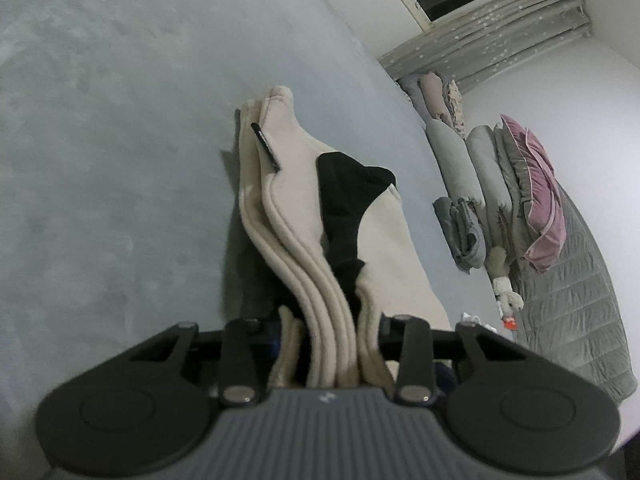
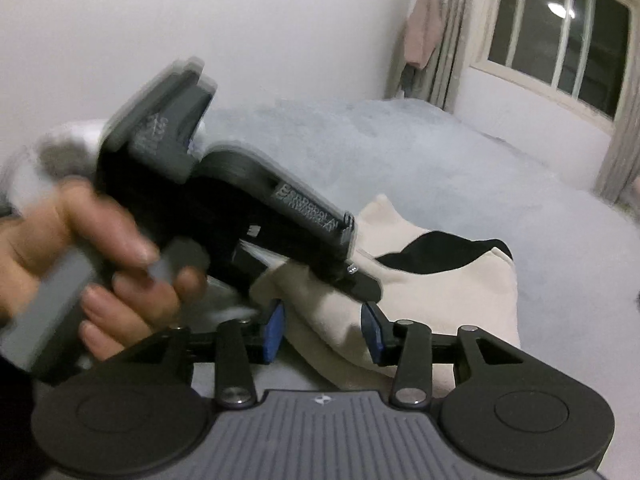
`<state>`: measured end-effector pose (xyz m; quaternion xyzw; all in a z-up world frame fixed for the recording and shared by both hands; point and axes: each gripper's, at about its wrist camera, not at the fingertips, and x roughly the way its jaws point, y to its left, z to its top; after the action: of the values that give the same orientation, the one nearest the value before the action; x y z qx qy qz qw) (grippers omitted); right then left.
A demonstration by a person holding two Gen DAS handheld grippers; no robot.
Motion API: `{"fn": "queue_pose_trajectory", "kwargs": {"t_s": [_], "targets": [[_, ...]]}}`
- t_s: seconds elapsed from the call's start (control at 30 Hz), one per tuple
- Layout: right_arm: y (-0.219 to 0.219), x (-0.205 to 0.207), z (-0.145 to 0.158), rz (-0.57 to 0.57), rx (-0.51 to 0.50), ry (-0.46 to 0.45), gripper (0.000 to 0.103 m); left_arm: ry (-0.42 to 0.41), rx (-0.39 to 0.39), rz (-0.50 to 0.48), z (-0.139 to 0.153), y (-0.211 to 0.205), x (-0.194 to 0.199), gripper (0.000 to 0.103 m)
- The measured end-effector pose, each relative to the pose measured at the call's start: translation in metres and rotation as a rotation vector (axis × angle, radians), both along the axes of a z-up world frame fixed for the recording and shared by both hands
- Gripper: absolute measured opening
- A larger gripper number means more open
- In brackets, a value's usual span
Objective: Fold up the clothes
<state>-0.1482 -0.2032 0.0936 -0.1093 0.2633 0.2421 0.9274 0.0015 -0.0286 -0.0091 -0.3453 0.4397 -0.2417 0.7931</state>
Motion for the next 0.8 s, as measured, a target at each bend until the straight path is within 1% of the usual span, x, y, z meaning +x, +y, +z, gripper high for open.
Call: {"fn": "queue_pose_trajectory", "kwargs": {"t_s": [0.03, 0.07, 0.1, 0.13, 0.23, 0.3, 0.33, 0.43, 0.5, 0.53, 0.6, 0.67, 0.7, 0.73, 0.77, 0.8], "targets": [[-0.014, 0.001, 0.005, -0.032, 0.065, 0.004, 0.051, -0.001, 0.001, -0.003, 0.001, 0.001, 0.0, 0.032], [-0.031, 0.005, 0.009, -0.095, 0.138, 0.008, 0.063, -0.003, 0.003, -0.007, 0.001, 0.002, 0.0, 0.032], [-0.047, 0.009, 0.011, -0.164, 0.205, 0.018, 0.069, -0.006, 0.006, -0.01, 0.002, 0.002, 0.0, 0.032], [-0.061, 0.014, 0.009, -0.233, 0.245, 0.039, 0.074, -0.008, 0.009, -0.013, 0.002, 0.002, -0.001, 0.032], [-0.09, 0.03, -0.004, -0.382, 0.296, 0.127, 0.074, -0.016, 0.013, -0.014, 0.002, 0.002, -0.003, 0.032], [-0.101, 0.037, -0.015, -0.422, 0.331, 0.205, 0.074, -0.014, 0.01, -0.011, 0.001, 0.004, -0.004, 0.032], [-0.107, 0.041, -0.02, -0.434, 0.365, 0.242, 0.074, -0.012, 0.008, -0.01, 0.0, 0.005, -0.005, 0.032], [-0.125, 0.049, -0.032, -0.436, 0.546, 0.346, 0.075, -0.008, 0.006, -0.008, -0.002, 0.006, -0.006, 0.032], [-0.132, 0.055, -0.048, -0.469, 0.667, 0.44, 0.075, -0.007, 0.004, -0.007, -0.002, 0.006, -0.007, 0.032], [-0.134, 0.059, -0.055, -0.483, 0.707, 0.471, 0.078, -0.006, 0.004, -0.006, -0.003, 0.006, -0.007, 0.032], [-0.133, 0.066, -0.062, -0.492, 0.733, 0.478, 0.083, -0.008, 0.005, -0.006, -0.002, 0.007, -0.007, 0.032], [-0.13, 0.069, -0.063, -0.487, 0.733, 0.475, 0.083, -0.01, 0.007, -0.005, -0.002, 0.007, -0.008, 0.032], [-0.128, 0.069, -0.063, -0.486, 0.733, 0.471, 0.082, -0.011, 0.009, -0.005, -0.002, 0.007, -0.008, 0.032], [-0.126, 0.069, -0.063, -0.485, 0.734, 0.468, 0.073, -0.012, 0.013, -0.005, -0.001, 0.006, -0.008, 0.032], [-0.125, 0.069, -0.064, -0.491, 0.729, 0.461, 0.067, -0.014, 0.019, -0.006, -0.001, 0.006, -0.008, 0.032], [-0.125, 0.067, -0.064, -0.501, 0.719, 0.446, 0.065, -0.016, 0.025, -0.007, 0.0, 0.006, -0.008, 0.032]]}}
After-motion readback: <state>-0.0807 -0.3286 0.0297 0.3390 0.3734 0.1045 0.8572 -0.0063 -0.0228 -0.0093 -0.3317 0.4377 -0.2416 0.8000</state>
